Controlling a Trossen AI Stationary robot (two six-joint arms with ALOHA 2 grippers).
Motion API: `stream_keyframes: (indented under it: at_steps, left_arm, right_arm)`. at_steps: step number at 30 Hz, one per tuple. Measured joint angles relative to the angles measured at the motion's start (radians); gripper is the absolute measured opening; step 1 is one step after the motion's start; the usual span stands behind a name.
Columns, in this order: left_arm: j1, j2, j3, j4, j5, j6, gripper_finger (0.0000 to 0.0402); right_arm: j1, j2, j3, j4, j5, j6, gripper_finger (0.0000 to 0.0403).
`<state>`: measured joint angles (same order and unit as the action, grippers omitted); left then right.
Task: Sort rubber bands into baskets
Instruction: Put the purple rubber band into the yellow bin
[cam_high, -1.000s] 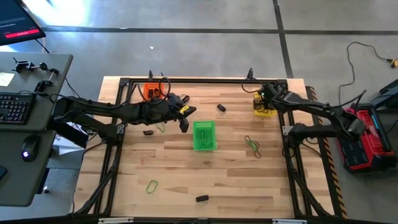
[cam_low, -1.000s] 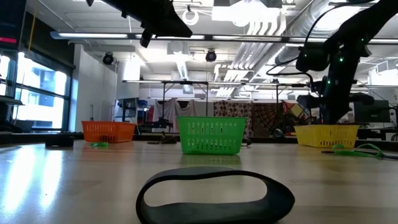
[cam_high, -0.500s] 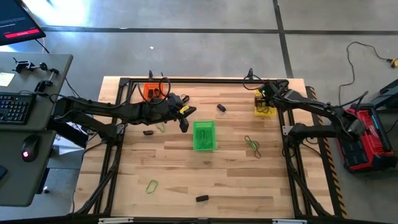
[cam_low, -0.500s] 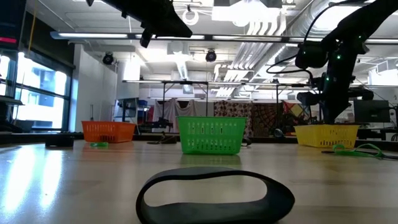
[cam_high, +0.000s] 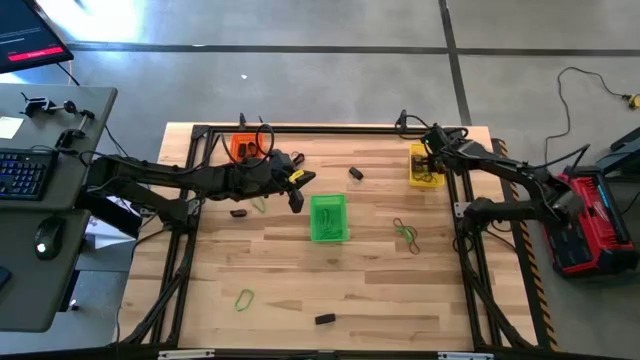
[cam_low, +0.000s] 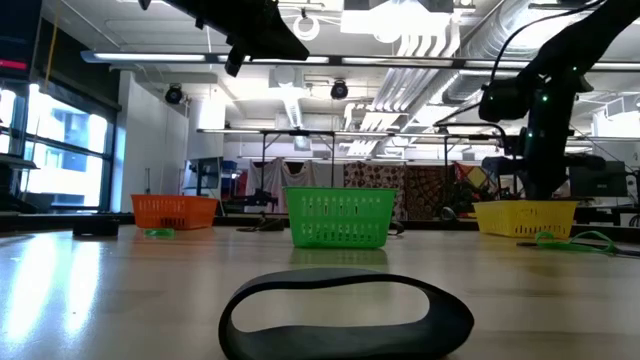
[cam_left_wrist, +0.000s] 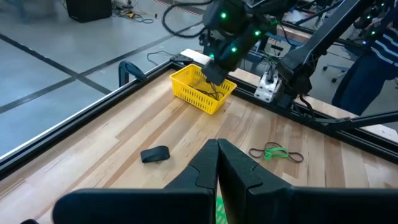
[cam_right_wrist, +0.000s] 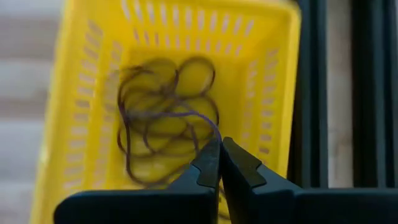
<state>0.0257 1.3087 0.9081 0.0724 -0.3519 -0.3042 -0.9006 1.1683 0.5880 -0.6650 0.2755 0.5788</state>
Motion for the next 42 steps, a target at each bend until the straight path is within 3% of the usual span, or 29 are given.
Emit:
stream_keyframes:
  at_steps: [9, 15, 21, 31, 35, 42]
  left_arm:
    - [0.0, 0.0, 0.0, 0.0, 0.0, 0.001, 0.0]
    - [0.0, 0.0, 0.0, 0.0, 0.0, 0.002, 0.0]
    - [0.0, 0.0, 0.0, 0.0, 0.0, 0.012, 0.0]
    - [0.0, 0.0, 0.0, 0.001, -0.004, 0.019, 0.0]
    - [0.0, 0.0, 0.0, 0.001, -0.004, 0.019, 0.0]
    - [0.0, 0.0, 0.0, 0.001, -0.004, 0.019, 0.0]
  right_arm:
    - [-0.022, 0.004, 0.091, -0.132, 0.026, -0.036, 0.0]
    - [-0.07, 0.049, 0.102, -0.036, -0.001, -0.06, 0.0]
    - [-0.064, 0.097, 0.104, -0.058, 0.015, -0.064, 0.0]
    - [-0.065, 0.097, 0.103, -0.052, -0.07, -0.032, 0.0001]
    - [-0.065, 0.096, 0.102, -0.046, -0.075, -0.011, 0.0023]
    - [-0.065, 0.097, 0.102, -0.044, -0.079, 0.01, 0.0103]
